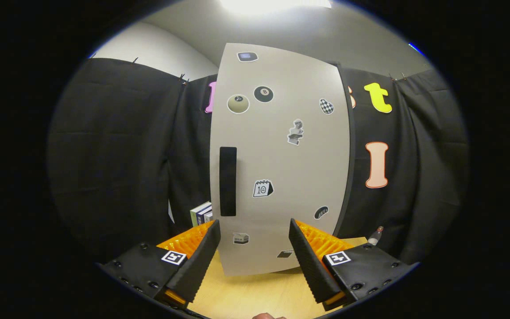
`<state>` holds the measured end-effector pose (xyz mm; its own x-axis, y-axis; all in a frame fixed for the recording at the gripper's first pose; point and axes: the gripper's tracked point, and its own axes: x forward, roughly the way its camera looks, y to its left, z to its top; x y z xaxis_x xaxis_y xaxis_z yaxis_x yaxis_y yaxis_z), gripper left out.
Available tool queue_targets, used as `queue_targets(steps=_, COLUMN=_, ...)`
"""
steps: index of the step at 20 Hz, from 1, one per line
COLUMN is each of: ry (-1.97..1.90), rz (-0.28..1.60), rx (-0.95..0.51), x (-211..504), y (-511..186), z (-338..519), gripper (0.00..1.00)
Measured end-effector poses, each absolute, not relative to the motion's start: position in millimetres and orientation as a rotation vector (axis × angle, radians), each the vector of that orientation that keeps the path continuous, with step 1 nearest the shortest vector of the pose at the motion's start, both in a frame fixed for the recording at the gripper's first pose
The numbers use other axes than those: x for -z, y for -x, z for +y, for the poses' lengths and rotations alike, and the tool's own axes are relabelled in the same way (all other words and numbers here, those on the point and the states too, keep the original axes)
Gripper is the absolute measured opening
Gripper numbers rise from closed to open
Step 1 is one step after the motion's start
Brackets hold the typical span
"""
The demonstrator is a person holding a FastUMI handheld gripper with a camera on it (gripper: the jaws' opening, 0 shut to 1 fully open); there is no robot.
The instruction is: Open the shoe cabinet door, grab the shoes and put them into the shoe cabinet, then close the shoe cabinet door.
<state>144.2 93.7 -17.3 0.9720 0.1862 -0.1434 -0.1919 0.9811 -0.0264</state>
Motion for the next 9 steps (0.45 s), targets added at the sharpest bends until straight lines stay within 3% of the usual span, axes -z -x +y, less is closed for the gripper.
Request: queue_targets(steps=9, ry=0.006, rz=0.128, rx=-0.138, x=23.0, y=-130.9, z=78.3, gripper=0.98)
